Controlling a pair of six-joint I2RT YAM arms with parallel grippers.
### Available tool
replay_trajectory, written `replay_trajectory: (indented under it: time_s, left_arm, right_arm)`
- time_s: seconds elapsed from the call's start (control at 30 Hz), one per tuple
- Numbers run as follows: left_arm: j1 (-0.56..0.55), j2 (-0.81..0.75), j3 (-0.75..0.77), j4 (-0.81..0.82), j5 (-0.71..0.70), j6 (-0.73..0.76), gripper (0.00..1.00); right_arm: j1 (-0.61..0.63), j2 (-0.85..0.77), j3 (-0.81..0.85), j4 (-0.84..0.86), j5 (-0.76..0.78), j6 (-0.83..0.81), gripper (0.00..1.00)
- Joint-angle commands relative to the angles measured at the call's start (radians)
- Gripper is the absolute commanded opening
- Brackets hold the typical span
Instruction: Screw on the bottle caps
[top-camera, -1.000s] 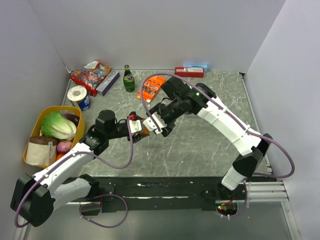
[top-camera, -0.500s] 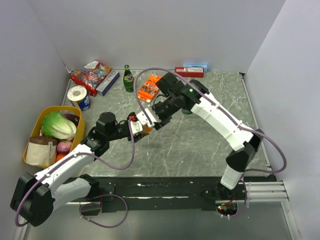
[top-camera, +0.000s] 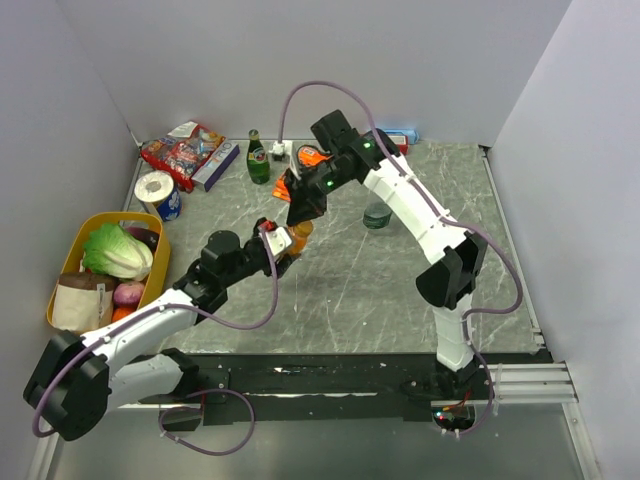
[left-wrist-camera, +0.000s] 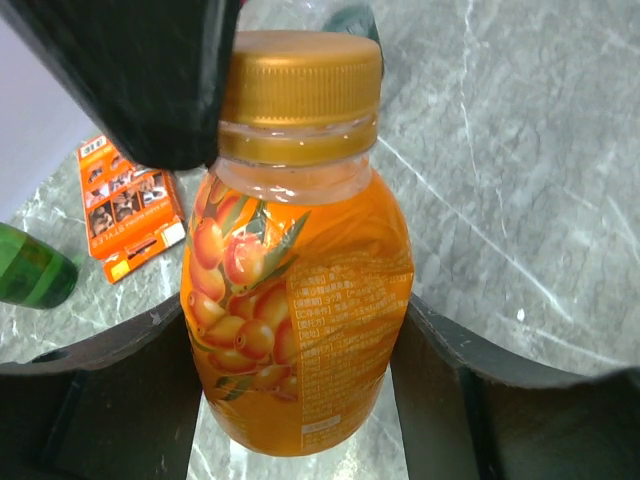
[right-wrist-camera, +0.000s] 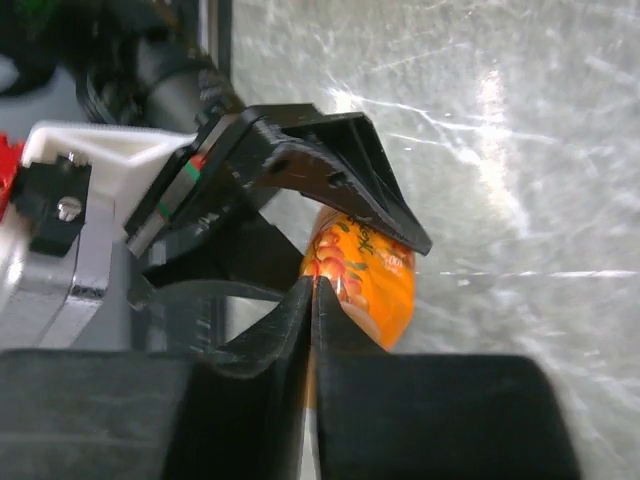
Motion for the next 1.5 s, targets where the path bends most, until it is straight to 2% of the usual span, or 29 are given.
replay_trajectory:
  time_s: [0.0, 0.07, 0.17, 0.27, 0.37, 0.43, 0.47, 0.63, 0.83, 1.23, 1.3, 1.47]
  left_arm:
    - [0.004, -0.026, 0.043, 0.104, -0.039, -0.065, 0.01]
    - [0.002, -0.053, 0.026, 0.058, -0.002, -0.072, 0.01]
    - [0.005, -0.107, -0.009, 0.021, 0.042, -0.085, 0.01]
    - [0.007, -0.156, -0.039, 0.006, 0.093, -0.106, 0.01]
    - [0.005, -0.176, -0.046, 0.005, 0.119, -0.14, 0.01]
    - [0.005, -0.173, -0.039, 0.005, 0.128, -0.152, 0.01]
    - [0.007, -0.172, -0.036, 0.016, 0.133, -0.166, 0.01]
    - [0.007, -0.158, -0.011, 0.042, 0.145, -0.207, 0.01]
    - [0.007, -0.161, 0.004, 0.056, 0.147, -0.226, 0.01]
    - [0.005, -0.164, 0.033, 0.088, 0.113, -0.29, 0.01]
    - [0.005, -0.162, 0.036, 0.093, 0.116, -0.29, 0.01]
    - [0.007, -0.162, 0.033, 0.099, 0.113, -0.3, 0.01]
  right_arm:
    - [-0.053, -0.069, 0.033, 0.082, -0.059, 0.275, 0.33]
    - [-0.091, -0.102, 0.035, 0.122, -0.059, 0.279, 0.48]
    - [-0.119, -0.186, -0.043, 0.165, -0.084, 0.19, 0.61]
    - [-0.113, -0.258, -0.138, 0.115, -0.11, -0.053, 0.69]
    - [-0.102, -0.301, -0.206, 0.139, -0.09, -0.056, 0.75]
    - [-0.099, -0.306, -0.222, 0.191, -0.107, -0.013, 0.87]
    - [-0.099, -0.307, -0.238, 0.214, -0.118, 0.04, 0.99]
    - [-0.056, -0.307, -0.269, 0.31, -0.119, 0.119, 1.0]
    - [-0.012, -0.289, -0.285, 0.311, -0.107, 0.113, 0.99]
    - [-0.005, -0.24, -0.294, 0.333, -0.096, 0.162, 0.97]
    - [-0.004, -0.231, -0.297, 0.343, -0.098, 0.174, 0.94]
    - [-0.005, -0.215, -0.292, 0.373, -0.118, 0.199, 0.7]
